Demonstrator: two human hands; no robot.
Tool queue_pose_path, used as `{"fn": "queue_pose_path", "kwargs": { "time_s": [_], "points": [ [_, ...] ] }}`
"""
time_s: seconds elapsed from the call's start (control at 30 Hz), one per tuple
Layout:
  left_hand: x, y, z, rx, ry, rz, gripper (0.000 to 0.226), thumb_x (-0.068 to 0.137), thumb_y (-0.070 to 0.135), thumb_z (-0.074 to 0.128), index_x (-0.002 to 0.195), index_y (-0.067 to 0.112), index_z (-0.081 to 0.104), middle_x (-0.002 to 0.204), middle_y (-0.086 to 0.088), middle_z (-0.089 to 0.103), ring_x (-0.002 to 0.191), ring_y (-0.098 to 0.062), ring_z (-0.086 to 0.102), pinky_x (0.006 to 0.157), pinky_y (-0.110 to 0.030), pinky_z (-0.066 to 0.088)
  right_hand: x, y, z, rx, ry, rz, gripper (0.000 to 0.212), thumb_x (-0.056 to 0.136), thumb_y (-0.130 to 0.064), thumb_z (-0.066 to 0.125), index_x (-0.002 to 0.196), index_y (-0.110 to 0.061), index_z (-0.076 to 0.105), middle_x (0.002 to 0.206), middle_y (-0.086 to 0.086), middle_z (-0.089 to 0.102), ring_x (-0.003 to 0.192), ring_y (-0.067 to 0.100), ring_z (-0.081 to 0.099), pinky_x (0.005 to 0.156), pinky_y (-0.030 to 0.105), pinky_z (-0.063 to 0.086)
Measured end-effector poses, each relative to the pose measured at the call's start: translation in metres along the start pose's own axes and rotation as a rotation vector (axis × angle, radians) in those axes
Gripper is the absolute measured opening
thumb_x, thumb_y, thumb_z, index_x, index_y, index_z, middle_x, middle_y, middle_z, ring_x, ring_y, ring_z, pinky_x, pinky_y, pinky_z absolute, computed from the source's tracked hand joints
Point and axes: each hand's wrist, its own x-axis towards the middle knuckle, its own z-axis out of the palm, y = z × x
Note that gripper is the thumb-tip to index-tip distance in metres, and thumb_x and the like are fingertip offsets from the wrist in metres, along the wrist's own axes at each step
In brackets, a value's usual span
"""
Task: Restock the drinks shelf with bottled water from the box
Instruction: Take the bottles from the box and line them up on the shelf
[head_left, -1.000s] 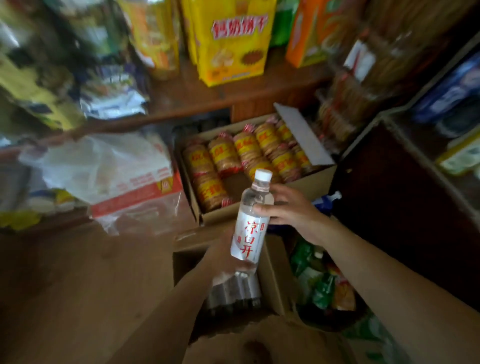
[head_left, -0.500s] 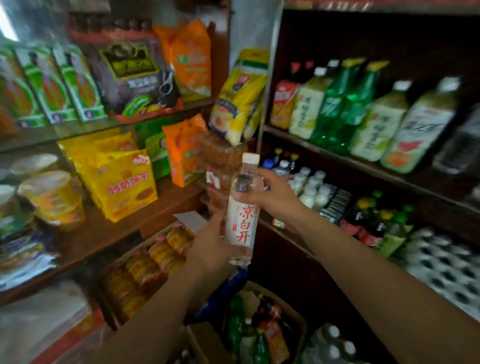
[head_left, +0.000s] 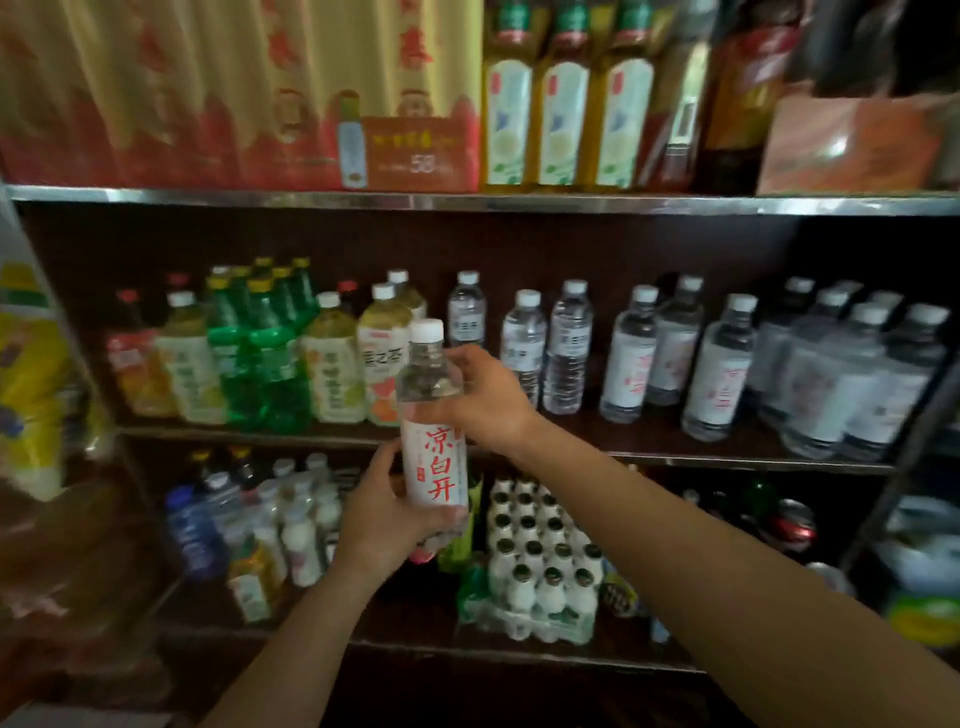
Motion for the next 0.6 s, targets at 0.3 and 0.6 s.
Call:
{"fn": "queue_pose_path", "kwargs": {
  "time_s": [0.3, 0.6],
  "points": [
    [0.069, 0.063, 0.179, -0.006, -0.23, 0.063, 0.092, 0.052, 0.022, 0.092, 0.128, 0.033, 0.042, 0.112, 0.006, 0.064, 0.097, -0.012, 0.061, 0.084, -0.032, 0.053, 0.013, 0.081, -0.173, -0.111, 0.279, 0.103, 0.07, 0.063, -0.03, 0.088, 0.122, -0.017, 0.051, 0.116, 0.002, 0.064, 0.104, 0.019, 0.063, 0.089, 0.042, 0.054],
    [0.085, 0.102, 0.331, -0.035, -0.378, 0.114, 0.09, 0.056, 0.016, 0.089, 0.133, 0.028, 0.043, 0.107, 0.006, 0.065, 0.097, -0.011, 0.062, 0.071, -0.019, 0.049, -0.008, 0.142, -0.301, -0.252, 0.444, 0.2, 0.065, 0.057, -0.031, 0.088, 0.114, -0.022, 0.057, 0.106, -0.001, 0.069, 0.097, 0.017, 0.067, 0.085, 0.042, 0.056]
  ]
}}
